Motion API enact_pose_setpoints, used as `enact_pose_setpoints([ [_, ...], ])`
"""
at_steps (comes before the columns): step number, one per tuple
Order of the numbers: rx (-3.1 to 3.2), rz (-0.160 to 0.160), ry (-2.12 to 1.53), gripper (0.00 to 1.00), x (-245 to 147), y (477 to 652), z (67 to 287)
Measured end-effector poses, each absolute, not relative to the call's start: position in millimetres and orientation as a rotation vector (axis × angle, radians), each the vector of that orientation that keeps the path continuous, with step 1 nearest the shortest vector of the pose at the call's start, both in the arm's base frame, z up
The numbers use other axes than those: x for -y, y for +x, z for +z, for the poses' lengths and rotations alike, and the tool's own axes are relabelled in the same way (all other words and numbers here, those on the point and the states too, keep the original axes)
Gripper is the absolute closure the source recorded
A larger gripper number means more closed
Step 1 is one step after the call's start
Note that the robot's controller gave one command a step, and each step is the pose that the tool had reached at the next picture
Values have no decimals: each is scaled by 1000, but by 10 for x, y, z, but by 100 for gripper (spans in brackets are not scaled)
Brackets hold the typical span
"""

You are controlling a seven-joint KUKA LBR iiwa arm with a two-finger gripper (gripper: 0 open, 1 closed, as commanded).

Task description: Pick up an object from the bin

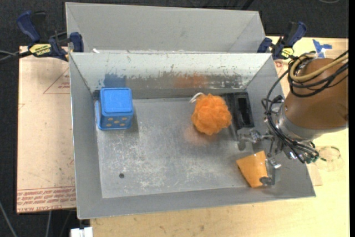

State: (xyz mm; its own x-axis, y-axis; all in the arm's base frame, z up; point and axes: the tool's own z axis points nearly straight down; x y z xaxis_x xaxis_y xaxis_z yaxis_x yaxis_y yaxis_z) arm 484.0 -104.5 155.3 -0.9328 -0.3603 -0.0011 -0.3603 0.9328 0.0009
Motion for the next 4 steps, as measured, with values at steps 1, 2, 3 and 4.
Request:
enact_pose_setpoints([
  [1,-2916,-2,-1157,100,1375,4906,1131],
  [2,-2916,-3,-1159,100,1375,4906,1132],
  [3,-2901,8,-1210,100,1304,4839,1631],
  [4,-2891,0,-1215,100,1291,4861,2151],
])
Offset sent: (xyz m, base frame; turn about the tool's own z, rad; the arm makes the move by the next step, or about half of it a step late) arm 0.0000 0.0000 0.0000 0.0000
